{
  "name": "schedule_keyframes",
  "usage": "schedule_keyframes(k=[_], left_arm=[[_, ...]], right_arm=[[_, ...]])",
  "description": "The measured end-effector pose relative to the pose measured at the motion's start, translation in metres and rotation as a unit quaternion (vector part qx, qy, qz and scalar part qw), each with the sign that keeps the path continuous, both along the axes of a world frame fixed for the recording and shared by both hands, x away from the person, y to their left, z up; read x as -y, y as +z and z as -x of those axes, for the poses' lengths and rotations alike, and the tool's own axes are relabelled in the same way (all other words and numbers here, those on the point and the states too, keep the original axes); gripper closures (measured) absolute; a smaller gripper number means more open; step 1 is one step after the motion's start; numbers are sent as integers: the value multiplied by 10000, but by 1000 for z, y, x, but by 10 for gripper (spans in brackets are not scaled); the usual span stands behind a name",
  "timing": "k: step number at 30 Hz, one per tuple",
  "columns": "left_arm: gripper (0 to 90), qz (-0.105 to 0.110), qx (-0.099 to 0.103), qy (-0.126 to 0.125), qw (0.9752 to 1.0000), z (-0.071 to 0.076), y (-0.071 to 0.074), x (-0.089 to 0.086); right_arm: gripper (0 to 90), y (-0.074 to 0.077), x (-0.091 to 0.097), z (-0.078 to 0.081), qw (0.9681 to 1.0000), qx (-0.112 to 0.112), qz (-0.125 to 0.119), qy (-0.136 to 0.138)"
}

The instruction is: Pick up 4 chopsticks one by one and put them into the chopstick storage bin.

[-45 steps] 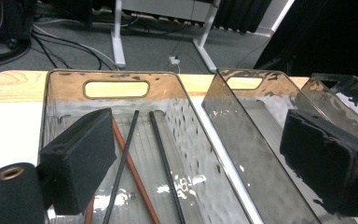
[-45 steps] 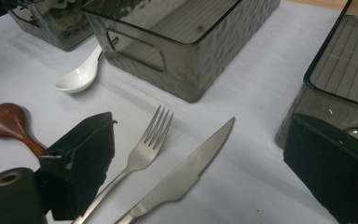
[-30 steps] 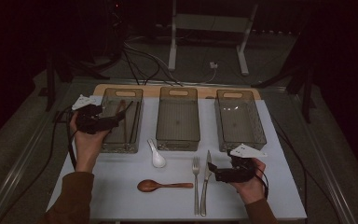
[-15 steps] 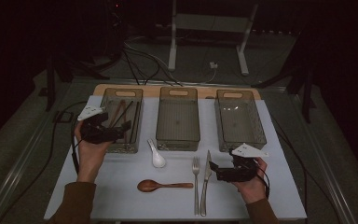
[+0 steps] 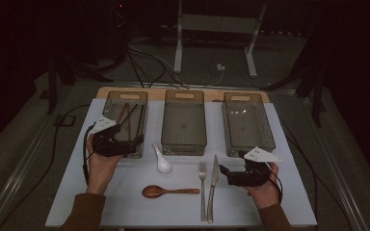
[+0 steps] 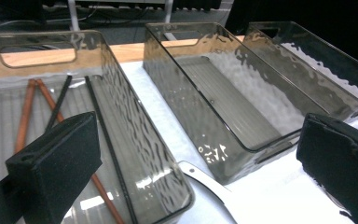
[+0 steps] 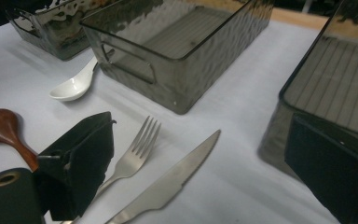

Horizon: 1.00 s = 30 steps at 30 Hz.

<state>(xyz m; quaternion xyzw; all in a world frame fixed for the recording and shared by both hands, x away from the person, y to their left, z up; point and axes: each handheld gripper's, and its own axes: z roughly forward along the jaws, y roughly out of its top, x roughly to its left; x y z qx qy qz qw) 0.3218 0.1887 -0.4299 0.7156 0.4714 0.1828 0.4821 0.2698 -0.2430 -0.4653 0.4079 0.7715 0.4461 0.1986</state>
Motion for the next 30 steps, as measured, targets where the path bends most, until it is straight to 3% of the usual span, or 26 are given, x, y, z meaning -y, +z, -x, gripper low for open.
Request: schedule_keyframes(k=[14,30], left_arm=[[7,-217,-126,-119,9996,7,-11,19],[8,-345,-389,-248,9983,11,-29,40]], right_arm=[[82,-4,21,-1,9997,-40,-52,-225],[80,-4,25,0,9994,-51,-43,-335]])
